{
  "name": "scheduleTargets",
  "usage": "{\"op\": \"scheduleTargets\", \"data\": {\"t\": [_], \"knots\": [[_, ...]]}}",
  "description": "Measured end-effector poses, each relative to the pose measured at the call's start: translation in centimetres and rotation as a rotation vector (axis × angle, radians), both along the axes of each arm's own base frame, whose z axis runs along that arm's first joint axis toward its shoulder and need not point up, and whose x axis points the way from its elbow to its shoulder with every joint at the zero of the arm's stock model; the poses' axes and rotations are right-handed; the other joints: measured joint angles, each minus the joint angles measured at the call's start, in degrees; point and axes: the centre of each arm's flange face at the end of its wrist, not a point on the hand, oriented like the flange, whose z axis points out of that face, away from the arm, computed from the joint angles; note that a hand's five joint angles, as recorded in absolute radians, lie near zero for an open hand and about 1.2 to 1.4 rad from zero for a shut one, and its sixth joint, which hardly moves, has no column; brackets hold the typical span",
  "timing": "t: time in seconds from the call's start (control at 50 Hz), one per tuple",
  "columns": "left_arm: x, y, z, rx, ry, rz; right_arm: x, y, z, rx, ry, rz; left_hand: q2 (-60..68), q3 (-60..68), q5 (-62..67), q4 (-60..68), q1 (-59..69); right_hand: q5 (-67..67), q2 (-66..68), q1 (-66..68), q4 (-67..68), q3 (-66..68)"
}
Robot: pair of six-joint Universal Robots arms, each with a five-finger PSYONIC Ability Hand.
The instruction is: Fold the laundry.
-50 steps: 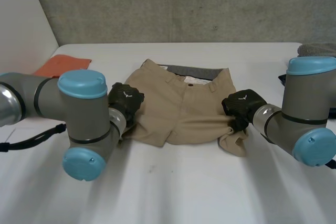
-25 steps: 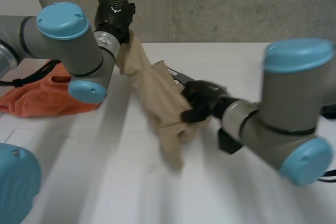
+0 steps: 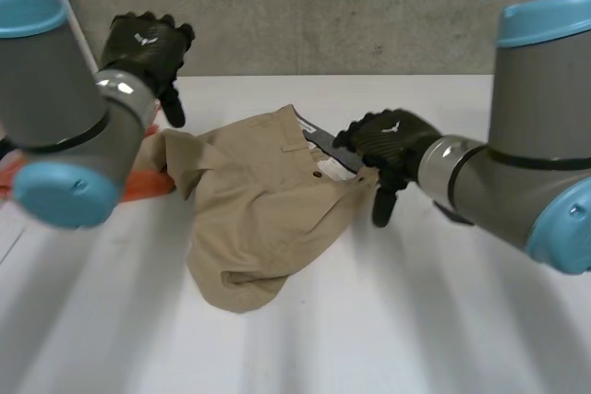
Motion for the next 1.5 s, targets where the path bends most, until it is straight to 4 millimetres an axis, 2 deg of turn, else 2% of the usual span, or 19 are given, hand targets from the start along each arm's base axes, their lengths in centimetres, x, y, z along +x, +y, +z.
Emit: {"op": "scheduleTargets", "data": {"t": [0.1, 0.22, 0.38, 0.48, 0.5, 0.56, 0.7, 0.8, 0.82, 0.84, 0.86, 0.9, 0.98, 1.08, 1.1, 1.22, 1.32, 1.42, 1.5], "knots": [[2.2, 3.2, -1.6, 0.130, 0.058, 0.024, 0.0, -2.0, -0.9, -0.149, 0.107, 0.098, 0.00, 0.00, 0.00, 0.01, 0.00, 0.00, 0.00, 0.00, 0.00, 0.00], [4.5, 5.9, -5.3, 0.392, 0.148, 0.073, 1.2, -3.9, -4.1, -0.264, 0.178, 0.212, 0.16, 0.11, 0.11, 0.15, 0.19, 0.00, 0.00, 0.00, 0.00, 0.00], [5.5, 7.5, -8.9, 0.666, 0.232, 0.101, 2.9, -4.9, -8.0, -0.331, 0.175, 0.287, 1.90, 1.23, 0.19, 2.13, 0.19, 0.71, 0.66, 0.27, 0.72, 0.98], [5.6, 7.2, -11.4, 0.797, 0.263, 0.100, 4.0, -5.8, -10.7, -0.383, 0.173, 0.298, 2.17, 1.54, 0.19, 2.87, 0.19, 27.38, 29.58, 28.37, 28.08, 29.11], [5.5, 6.9, -12.1, 0.815, 0.263, 0.099, 4.1, -6.1, -11.1, -0.395, 0.176, 0.288, 2.17, 1.54, 0.19, 2.87, 0.19, 45.29, 47.07, 45.97, 45.04, 45.94], [5.0, 6.4, -13.1, 0.836, 0.256, 0.093, 3.9, -6.4, -11.2, -0.402, 0.178, 0.265, 2.17, 1.54, 0.19, 2.87, 0.19, 53.35, 55.41, 51.41, 55.39, 55.46], [2.8, 5.9, -14.7, 0.842, 0.232, 0.057, 2.7, -5.9, -9.8, -0.355, 0.159, 0.220, 4.81, 2.84, 3.67, 5.18, 4.34, 53.35, 55.41, 51.41, 55.91, 55.83], [0.0, 5.9, -15.3, 0.802, 0.206, 0.029, 1.3, -5.0, -8.2, -0.305, 0.132, 0.182, 17.30, 2.84, 16.36, 17.73, 18.69, 53.35, 55.41, 51.41, 55.92, 55.92], [-0.7, 6.0, -15.3, 0.787, 0.202, 0.028, 0.9, -4.8, -7.8, -0.296, 0.128, 0.169, 36.51, 2.84, 35.17, 36.86, 36.27, 53.36, 55.41, 51.41, 55.92, 55.93], [-0.8, 6.0, -15.3, 0.784, 0.201, 0.028, 0.8, -4.8, -7.7, -0.295, 0.127, 0.166, 36.51, 2.84, 35.17, 36.86, 36.27, 53.36, 55.41, 51.41, 55.92, 55.93], [-1.3, 6.1, -15.2, 0.771, 0.200, 0.028, 0.4, -4.7, -7.4, -0.291, 0.125, 0.154, 47.63, 2.84, 46.68, 48.51, 46.28, 53.36, 55.41, 51.40, 55.93, 55.93], [-2.0, 6.2, -14.8, 0.748, 0.202, 0.031, -0.2, -4.7, -6.8, -0.286, 0.126, 0.131, 54.66, 2.84, 53.58, 55.50, 52.69, 53.35, 55.41, 51.41, 55.93, 55.93], [-2.5, 6.5, -13.1, 0.714, 0.213, 0.027, -1.2, -4.7, -5.7, -0.284, 0.131, 0.092, 56.21, 2.84, 54.39, 56.65, 52.86, 53.36, 55.41, 51.40, 55.94, 55.93], [-2.0, 6.8, -8.1, 0.619, 0.228, -0.019, -3.1, -4.3, -2.7, -0.274, 0.138, 0.033, 56.24, 2.84, 54.39, 56.65, 52.86, 53.36, 55.41, 51.41, 55.97, 55.93], [-2.0, 6.8, -8.1, 0.619, 0.228, -0.019, -3.1, -4.3, -2.7, -0.274, 0.138, 0.033, 56.24, 2.84, 54.39, 56.65, 52.86, 53.36, 55.41, 51.41, 55.97, 55.93], [0.9, 7.0, 1.4, 0.338, 0.195, -0.087, -5.3, -1.8, 3.9, -0.266, 0.109, -0.029, 56.24, 2.84, 54.39, 56.65, 52.86, 53.36, 55.41, 51.41, 56.12, 55.93], [2.2, 7.5, 6.7, 0.144, 0.145, -0.110, -6.4, 0.5, 7.7, -0.236, 0.069, -0.060, 56.24, 2.84, 54.39, 56.65, 52.86, 53.36, 55.41, 51.40, 56.14, 55.93], [2.2, 7.0, 7.7, 0.099, 0.077, -0.116, -6.7, 1.7, 8.4, -0.166, 0.074, -0.060, 56.25, 2.84, 54.39, 56.65, 52.86, 53.37, 55.41, 51.41, 56.14, 56.05], [1.3, 5.1, 5.4, 0.149, -0.025, -0.113, -6.1, 1.5, 6.8, -0.080, 0.104, -0.040, 56.25, 2.84, 54.39, 56.65, 52.87, 53.45, 55.41, 51.41, 56.14, 56.05]]}}
